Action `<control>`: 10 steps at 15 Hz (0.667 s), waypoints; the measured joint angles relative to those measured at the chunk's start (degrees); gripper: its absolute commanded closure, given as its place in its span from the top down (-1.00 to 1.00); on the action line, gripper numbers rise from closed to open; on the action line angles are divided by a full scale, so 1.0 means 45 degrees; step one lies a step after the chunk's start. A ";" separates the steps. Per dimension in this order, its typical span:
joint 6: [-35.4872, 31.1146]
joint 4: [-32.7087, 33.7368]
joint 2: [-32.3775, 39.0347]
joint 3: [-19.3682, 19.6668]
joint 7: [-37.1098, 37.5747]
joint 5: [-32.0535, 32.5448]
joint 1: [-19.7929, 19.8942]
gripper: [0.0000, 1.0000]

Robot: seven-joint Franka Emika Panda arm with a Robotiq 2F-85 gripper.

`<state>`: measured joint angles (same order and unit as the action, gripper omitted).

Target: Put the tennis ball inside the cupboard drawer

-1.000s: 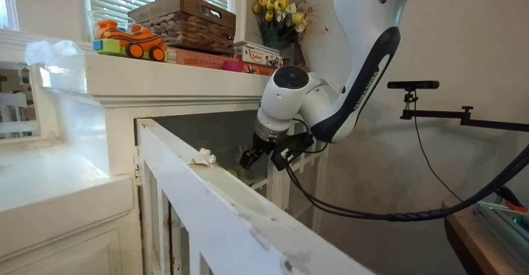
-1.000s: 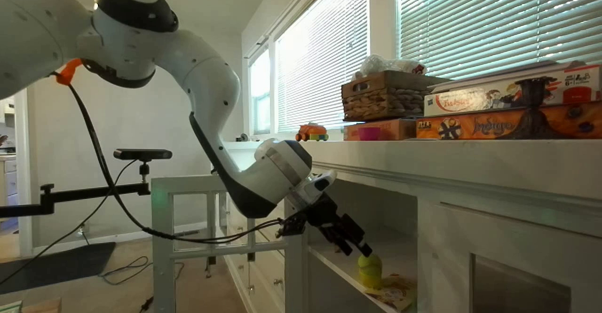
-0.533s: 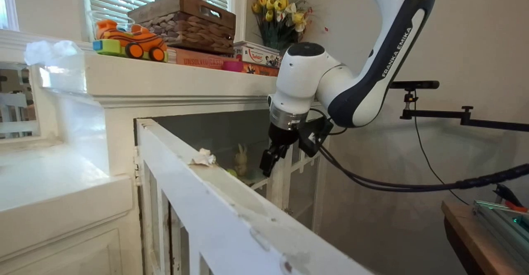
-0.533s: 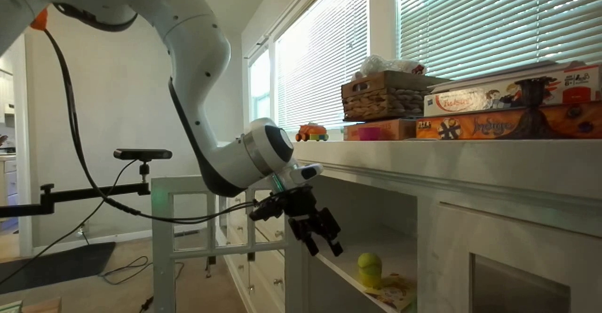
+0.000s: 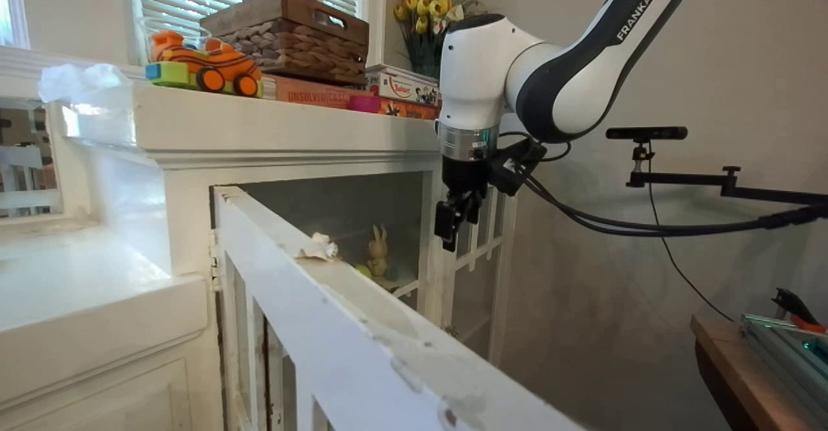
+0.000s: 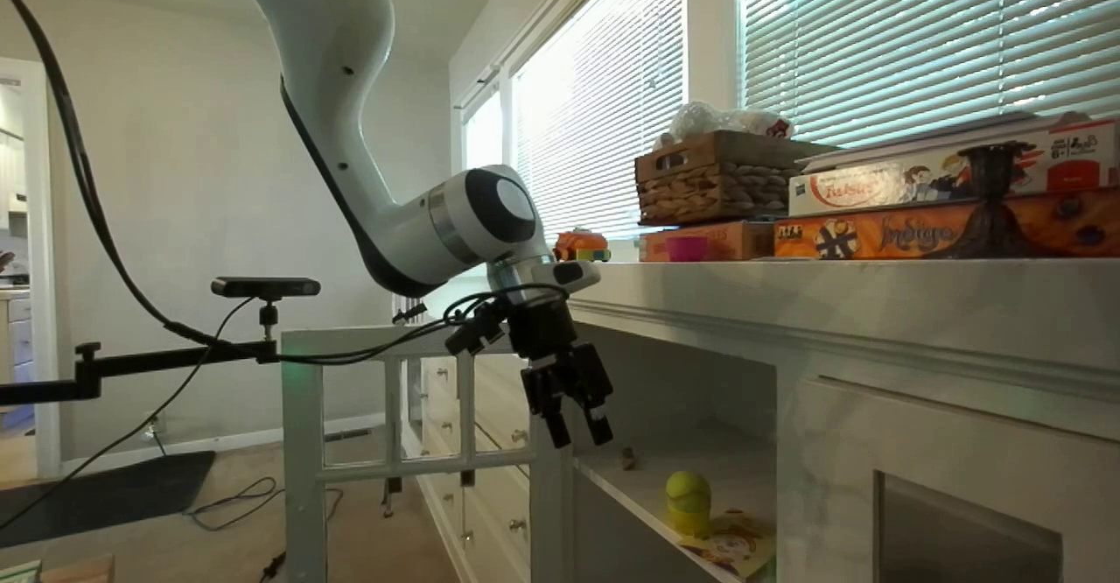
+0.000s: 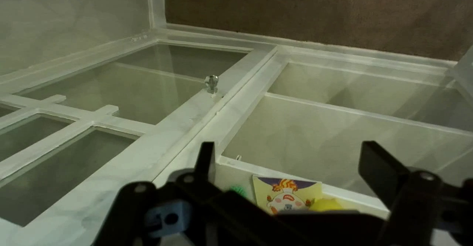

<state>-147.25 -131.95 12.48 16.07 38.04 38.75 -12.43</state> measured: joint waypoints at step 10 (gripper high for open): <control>0.2945 0.0202 -0.0290 -0.1325 0.0784 -0.1208 0.0906 1.00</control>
<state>-133.99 -131.04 11.18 10.10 41.57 33.32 -8.35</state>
